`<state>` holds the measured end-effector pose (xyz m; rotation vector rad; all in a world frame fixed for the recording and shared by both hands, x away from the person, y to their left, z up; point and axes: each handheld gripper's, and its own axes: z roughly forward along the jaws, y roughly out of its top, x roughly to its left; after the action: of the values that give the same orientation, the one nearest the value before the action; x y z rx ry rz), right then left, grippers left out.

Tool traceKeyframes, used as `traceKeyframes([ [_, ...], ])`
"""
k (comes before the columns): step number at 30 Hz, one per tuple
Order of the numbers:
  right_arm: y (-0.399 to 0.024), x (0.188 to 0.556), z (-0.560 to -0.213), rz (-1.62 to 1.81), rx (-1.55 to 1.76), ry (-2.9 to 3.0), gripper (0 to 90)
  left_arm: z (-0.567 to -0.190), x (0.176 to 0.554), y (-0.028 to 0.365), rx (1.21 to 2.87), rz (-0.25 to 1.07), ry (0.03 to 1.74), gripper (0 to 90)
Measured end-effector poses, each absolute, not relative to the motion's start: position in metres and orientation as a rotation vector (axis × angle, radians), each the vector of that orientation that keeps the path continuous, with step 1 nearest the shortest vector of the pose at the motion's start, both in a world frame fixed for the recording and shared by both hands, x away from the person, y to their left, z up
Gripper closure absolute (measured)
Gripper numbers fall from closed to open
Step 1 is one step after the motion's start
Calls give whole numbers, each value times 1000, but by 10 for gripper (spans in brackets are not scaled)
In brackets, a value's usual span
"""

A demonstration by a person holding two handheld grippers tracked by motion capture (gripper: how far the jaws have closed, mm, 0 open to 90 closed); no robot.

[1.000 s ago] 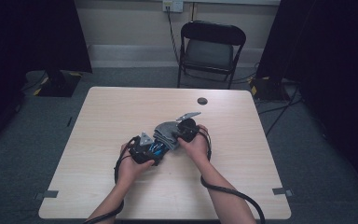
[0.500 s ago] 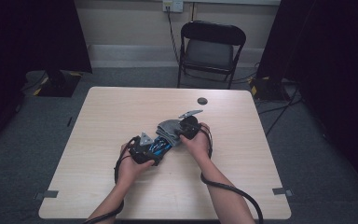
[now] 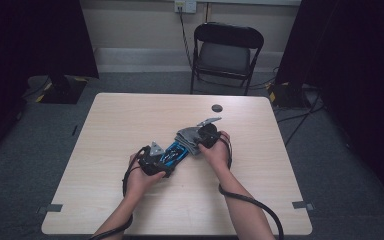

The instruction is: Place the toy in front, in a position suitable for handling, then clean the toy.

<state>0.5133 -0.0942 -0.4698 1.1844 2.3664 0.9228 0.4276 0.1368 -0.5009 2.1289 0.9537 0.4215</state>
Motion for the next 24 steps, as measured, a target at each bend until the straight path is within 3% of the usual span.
traceKeyframes([
  [24,-135,514,-469,890,1245,2316,772,-501,427,137,2130,423,953,242],
])
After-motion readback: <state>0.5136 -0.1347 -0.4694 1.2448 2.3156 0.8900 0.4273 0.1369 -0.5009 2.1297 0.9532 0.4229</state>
